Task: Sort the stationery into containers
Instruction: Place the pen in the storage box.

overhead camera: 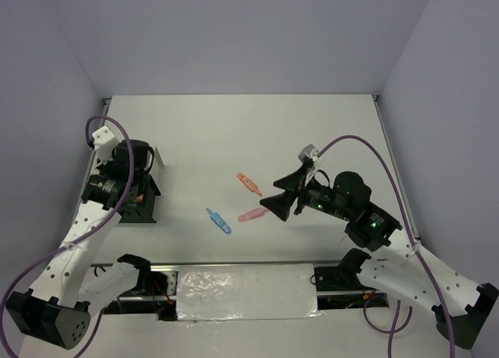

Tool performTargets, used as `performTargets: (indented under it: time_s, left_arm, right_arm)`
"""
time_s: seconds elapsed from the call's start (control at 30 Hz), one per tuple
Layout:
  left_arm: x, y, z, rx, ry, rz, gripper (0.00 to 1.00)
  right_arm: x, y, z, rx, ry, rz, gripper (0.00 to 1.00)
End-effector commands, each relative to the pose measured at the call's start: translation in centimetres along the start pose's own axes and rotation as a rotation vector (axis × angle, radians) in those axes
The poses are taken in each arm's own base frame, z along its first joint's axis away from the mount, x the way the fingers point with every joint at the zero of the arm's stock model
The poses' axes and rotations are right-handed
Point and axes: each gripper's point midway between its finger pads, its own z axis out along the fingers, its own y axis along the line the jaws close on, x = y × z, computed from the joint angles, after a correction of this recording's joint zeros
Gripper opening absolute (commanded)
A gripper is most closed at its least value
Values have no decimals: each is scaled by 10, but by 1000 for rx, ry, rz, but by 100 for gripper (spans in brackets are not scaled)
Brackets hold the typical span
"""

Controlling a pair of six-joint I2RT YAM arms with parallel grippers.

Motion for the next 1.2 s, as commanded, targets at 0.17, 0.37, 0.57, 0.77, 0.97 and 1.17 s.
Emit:
performTargets:
  time_s: [0.17,0.37,0.57,0.77,0.97,1.17]
  left_arm:
    - [1,-8,8,4,-17,-57,0]
    - [15,1,11,-36,9,-51,8]
    - [24,-4,10,27,29,-57,60]
    - [15,-8,-3,97,32,-67,87]
    - [-13,-18,-32,244,4,-37,86]
    - [9,-62,-70,591,144,73,87]
  right_arm:
    - [-12,11,-3,-44,-43,-12,84]
    - [-17,15,-7,-56,-55,-19,84]
    - [-16,15,-8,-52,-47,-14,84]
    - [-15,11,-6,-32,-39,-2,84]
    - [13,-8,13,28,57,42,84]
    - [55,-36,31,203,200,82,84]
